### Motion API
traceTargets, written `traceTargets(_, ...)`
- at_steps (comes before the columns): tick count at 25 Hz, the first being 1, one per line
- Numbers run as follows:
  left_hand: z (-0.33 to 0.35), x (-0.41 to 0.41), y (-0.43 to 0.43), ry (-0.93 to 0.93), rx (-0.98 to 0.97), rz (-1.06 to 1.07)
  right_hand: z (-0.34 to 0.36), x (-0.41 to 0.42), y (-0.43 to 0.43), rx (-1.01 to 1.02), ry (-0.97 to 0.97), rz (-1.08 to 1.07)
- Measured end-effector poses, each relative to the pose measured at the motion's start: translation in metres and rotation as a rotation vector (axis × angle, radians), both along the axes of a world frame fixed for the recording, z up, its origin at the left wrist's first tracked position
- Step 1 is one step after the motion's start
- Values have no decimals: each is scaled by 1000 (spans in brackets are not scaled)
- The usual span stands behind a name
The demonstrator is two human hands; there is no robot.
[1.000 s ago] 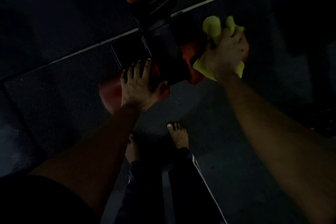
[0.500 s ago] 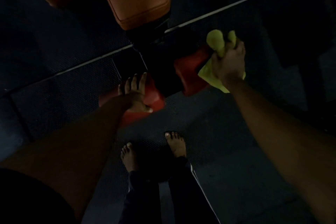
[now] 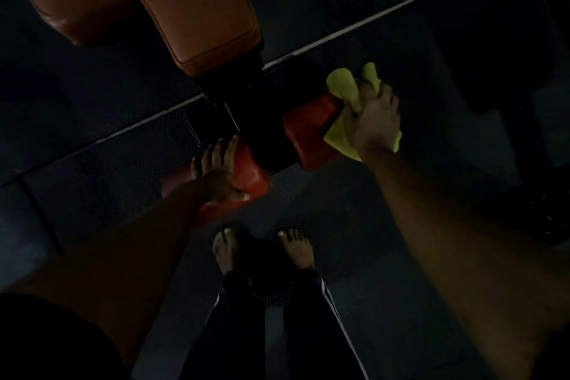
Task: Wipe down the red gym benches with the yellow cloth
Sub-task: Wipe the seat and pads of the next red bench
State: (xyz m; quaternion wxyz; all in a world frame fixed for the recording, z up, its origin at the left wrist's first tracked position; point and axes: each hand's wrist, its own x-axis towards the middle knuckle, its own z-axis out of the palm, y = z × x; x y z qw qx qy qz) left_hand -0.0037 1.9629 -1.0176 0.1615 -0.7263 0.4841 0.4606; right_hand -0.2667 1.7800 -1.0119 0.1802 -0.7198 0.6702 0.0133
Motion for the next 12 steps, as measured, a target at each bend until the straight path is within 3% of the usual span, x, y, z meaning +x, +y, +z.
traceTargets(3,2,-1,1,-22,-8,-29,4,7,41,57,-177,-341)
traceTargets(7,-2,-3,8,-30,-77,-4,14,9,88,163,-506,-563)
traceTargets(9,-1,-3,10,-18,-109,11,13,9,85,189,-548,-682)
traceTargets(12,6,-6,13,-39,-141,27,4,9,62,186,-633,-1030)
